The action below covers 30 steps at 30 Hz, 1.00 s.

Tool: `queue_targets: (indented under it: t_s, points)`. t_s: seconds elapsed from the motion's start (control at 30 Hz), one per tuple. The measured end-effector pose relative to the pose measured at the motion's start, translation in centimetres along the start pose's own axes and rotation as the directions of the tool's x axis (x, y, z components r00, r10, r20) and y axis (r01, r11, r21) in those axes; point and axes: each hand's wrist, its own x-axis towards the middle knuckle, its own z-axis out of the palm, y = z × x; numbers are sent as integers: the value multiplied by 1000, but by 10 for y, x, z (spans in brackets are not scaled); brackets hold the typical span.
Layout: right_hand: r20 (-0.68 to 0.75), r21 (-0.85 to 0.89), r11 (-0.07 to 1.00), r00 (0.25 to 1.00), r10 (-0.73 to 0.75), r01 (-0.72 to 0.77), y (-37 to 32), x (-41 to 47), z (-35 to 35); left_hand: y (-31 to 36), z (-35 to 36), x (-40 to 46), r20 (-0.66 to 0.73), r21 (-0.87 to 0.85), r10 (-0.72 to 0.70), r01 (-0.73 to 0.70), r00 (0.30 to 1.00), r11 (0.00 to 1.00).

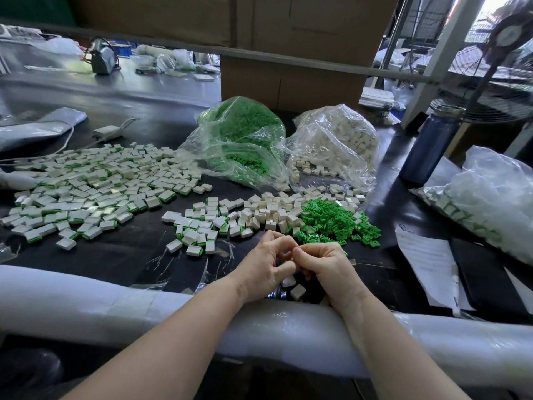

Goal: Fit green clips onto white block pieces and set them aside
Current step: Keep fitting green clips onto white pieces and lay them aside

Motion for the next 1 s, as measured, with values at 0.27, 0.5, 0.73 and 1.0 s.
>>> queue_targets:
  t_s: [0.27,0.5,0.73,1.0]
  points:
    - [1,3,1000,1000,-30,30,-2,-1,1,0,0,0,-24,12,7,-7,1000,1000]
    - [-102,54,996,992,-69,75,-2,1,3,-5,-2,1,-158,-43,4,-11,987,999]
    - [-144,-118,985,980,-139,123,0,0,0,-7,0,2,-160,15,1,2,987,1000]
    - [-186,-334,937,967,-174,105,3,3,0,-8,1,3,-191,62,1,11,982,998]
